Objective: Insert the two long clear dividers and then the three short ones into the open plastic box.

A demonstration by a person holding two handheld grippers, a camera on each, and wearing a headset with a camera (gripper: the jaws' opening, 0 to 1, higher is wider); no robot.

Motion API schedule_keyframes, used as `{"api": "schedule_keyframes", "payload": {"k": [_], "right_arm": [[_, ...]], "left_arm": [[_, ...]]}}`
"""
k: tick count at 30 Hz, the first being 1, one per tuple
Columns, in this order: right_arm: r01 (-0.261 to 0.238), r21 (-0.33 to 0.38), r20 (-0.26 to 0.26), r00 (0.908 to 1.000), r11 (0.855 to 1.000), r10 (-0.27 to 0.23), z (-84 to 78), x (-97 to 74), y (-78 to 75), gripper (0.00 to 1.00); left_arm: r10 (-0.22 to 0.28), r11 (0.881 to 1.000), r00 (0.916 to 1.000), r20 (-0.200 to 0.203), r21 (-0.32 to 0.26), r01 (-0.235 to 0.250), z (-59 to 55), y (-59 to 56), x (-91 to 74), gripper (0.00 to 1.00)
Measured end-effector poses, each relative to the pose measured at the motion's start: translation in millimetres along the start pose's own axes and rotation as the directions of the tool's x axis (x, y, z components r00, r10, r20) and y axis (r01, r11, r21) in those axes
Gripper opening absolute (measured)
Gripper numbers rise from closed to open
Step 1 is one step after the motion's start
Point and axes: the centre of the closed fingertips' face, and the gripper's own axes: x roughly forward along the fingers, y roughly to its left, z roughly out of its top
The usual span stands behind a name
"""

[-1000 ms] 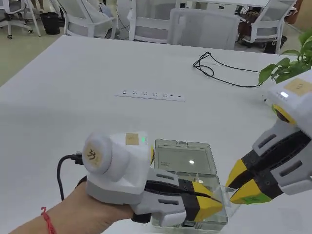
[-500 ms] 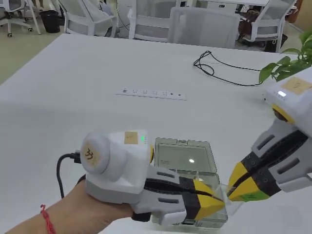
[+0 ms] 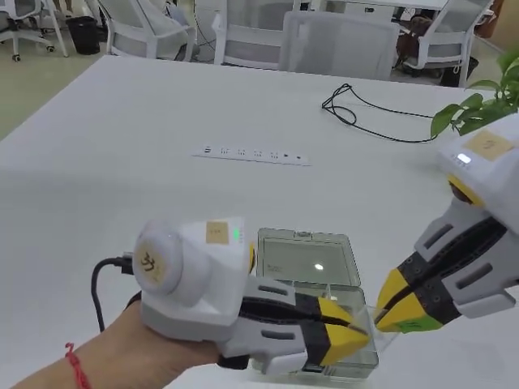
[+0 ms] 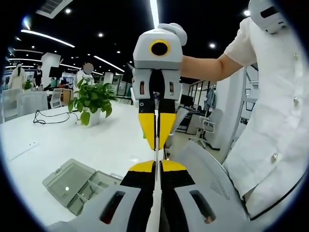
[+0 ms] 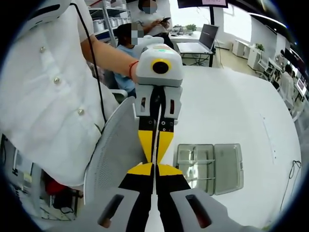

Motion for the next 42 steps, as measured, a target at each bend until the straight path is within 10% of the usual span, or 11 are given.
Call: {"api": "schedule_keyframes", "payload": {"k": [17,42], "right_arm": [[0.059,0.008,0.016,0.9981,0.998,-0.059,2.3,-2.5,-13.6,0.03],[0.154,0.057,0.001,0.9880,0.986,-0.154,-15.5,29.7,-74.4,0.03]], "left_arm": [[0.119,0.993,0.9917,-0.051,0.007,-0.118,-18.8,20.6,-18.6,0.32],[0.261,0.965,0.9617,-0.083,0.026,-0.260,-37.5,50.6,-49.9,0.83]]}}
